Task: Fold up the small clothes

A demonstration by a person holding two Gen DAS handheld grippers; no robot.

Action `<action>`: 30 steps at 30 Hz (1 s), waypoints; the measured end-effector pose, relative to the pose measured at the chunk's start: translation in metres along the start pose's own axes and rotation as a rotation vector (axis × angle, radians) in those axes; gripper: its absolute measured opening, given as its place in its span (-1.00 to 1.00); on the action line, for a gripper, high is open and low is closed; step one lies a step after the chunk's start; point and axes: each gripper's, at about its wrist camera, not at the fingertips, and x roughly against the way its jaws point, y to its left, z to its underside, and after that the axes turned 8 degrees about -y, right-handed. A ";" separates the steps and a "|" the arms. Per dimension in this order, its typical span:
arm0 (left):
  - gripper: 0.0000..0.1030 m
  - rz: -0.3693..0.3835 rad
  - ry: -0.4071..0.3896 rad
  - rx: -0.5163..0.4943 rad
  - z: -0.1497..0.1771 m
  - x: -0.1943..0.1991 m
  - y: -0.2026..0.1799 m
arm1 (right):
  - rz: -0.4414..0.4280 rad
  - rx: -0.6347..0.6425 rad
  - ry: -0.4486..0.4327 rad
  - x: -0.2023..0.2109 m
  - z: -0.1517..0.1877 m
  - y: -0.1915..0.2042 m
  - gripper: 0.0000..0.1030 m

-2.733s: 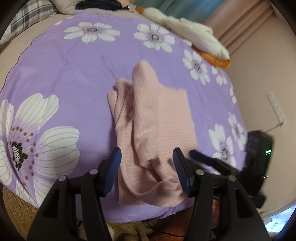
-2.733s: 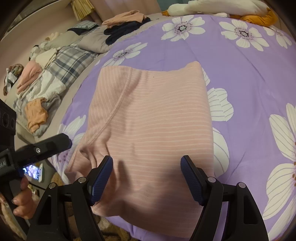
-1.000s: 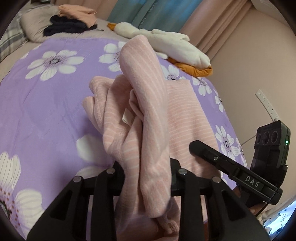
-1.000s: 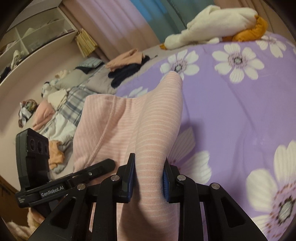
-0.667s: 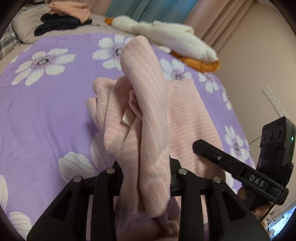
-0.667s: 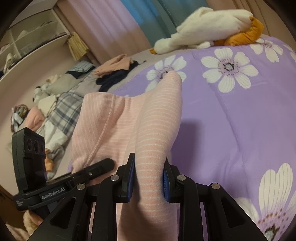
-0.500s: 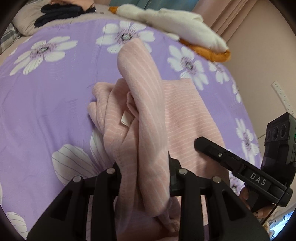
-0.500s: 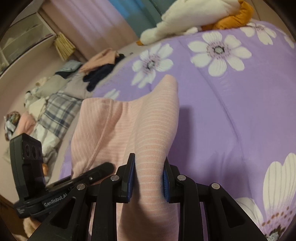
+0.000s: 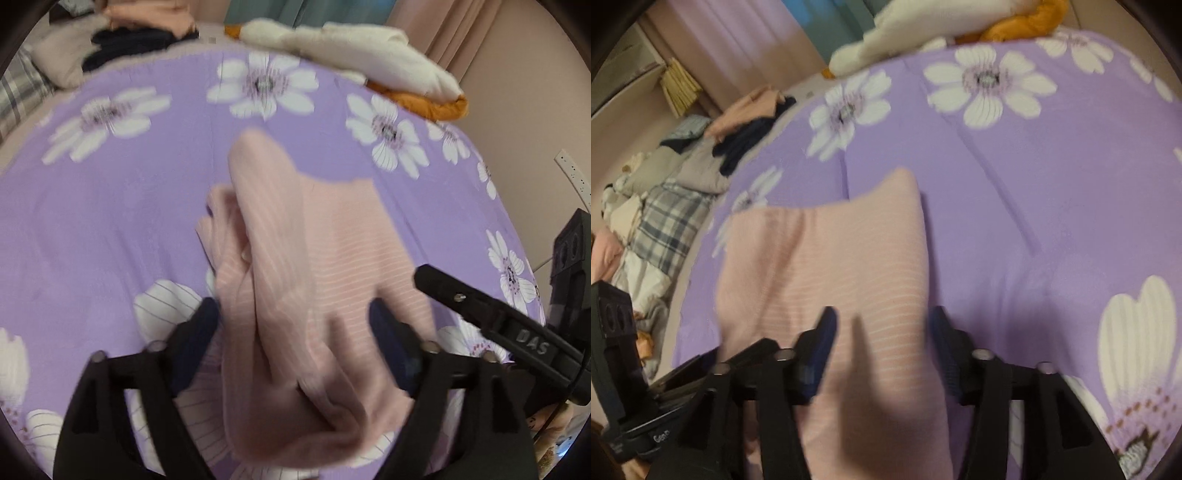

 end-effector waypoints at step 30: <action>0.99 -0.052 -0.126 -0.004 0.033 0.093 0.001 | 0.158 0.097 -0.202 0.079 0.023 0.039 0.69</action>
